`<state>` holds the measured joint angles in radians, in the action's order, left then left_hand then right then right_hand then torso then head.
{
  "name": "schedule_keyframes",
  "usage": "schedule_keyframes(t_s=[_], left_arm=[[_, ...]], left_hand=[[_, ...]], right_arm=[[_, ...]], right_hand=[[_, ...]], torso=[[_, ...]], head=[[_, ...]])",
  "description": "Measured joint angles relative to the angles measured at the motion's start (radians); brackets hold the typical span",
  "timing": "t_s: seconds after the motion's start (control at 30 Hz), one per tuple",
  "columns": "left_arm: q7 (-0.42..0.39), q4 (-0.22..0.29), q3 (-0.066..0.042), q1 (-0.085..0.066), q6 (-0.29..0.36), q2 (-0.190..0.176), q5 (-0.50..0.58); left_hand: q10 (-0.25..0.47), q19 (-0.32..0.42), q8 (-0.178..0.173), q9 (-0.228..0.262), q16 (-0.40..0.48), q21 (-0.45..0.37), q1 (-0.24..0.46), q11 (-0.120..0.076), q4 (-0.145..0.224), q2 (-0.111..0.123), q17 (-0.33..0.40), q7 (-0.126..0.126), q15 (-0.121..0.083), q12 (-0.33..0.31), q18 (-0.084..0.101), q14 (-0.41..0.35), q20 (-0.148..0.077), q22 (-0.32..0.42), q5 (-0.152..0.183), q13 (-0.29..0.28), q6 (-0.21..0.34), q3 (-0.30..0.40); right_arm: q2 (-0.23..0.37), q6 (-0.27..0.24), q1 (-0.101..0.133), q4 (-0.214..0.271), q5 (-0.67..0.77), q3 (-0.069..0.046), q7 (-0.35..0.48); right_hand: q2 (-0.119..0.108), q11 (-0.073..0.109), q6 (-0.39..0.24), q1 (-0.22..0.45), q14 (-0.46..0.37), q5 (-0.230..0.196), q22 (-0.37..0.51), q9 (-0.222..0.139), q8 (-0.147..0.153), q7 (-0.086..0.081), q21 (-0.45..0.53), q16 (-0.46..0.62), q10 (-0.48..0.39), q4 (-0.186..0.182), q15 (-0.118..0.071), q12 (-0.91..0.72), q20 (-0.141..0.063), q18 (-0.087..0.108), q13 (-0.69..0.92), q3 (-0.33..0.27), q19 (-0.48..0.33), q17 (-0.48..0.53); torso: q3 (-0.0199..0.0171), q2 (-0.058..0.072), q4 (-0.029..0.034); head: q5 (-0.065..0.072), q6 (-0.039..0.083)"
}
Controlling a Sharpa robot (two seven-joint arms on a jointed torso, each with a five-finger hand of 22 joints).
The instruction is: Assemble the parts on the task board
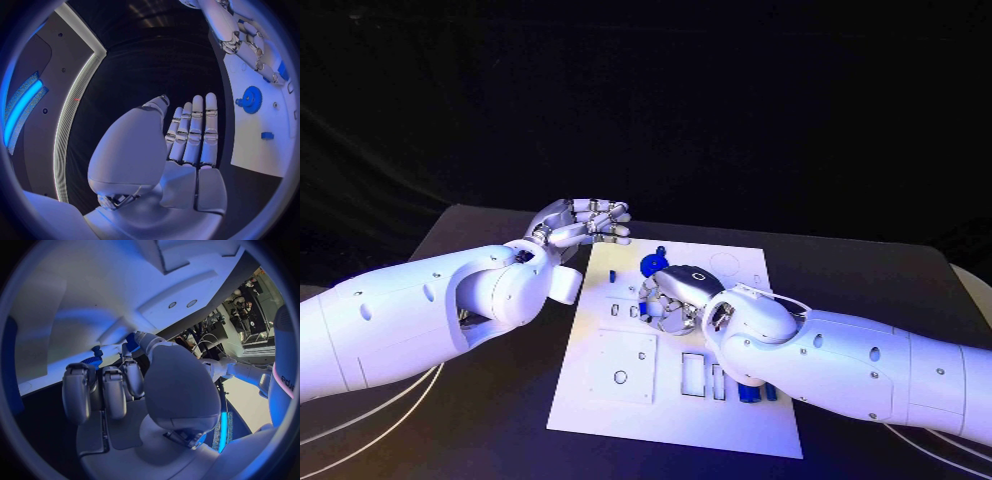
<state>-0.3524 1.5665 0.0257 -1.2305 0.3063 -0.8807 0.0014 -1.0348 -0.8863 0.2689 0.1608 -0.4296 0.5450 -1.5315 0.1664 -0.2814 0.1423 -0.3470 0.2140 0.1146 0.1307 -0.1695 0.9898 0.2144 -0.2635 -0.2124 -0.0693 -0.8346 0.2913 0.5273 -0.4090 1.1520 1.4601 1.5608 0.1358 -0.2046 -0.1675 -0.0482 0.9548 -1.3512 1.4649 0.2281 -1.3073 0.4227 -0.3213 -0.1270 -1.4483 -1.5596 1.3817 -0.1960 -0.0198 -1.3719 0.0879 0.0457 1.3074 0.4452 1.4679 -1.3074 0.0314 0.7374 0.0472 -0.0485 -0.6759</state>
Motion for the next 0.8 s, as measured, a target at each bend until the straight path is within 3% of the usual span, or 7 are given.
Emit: schedule_keyframes(t_s=[0.8], left_arm=[[0.001,0.0,0.0,0.0,0.0,-0.002,-0.001]], left_hand=[[0.0,0.0,0.0,0.0,0.0,0.0,0.0,0.0,0.0,0.0,0.0,0.0,0.0,0.0,0.0,0.0,0.0,0.0,0.0,0.0,0.0,0.0]], right_arm=[[0.0,0.001,-0.003,0.001,0.002,0.002,-0.01]], right_hand=[[-0.022,-0.015,-0.052,0.027,0.0,-0.004,-0.001,-0.012,0.029,-0.021,0.014,0.0,-0.028,-0.009,0.007,0.025,0.004,0.0,-0.021,-0.009,-0.004,-0.001]], torso=[[-0.0003,0.0,-0.0004]], head=[[0.003,0.0]])
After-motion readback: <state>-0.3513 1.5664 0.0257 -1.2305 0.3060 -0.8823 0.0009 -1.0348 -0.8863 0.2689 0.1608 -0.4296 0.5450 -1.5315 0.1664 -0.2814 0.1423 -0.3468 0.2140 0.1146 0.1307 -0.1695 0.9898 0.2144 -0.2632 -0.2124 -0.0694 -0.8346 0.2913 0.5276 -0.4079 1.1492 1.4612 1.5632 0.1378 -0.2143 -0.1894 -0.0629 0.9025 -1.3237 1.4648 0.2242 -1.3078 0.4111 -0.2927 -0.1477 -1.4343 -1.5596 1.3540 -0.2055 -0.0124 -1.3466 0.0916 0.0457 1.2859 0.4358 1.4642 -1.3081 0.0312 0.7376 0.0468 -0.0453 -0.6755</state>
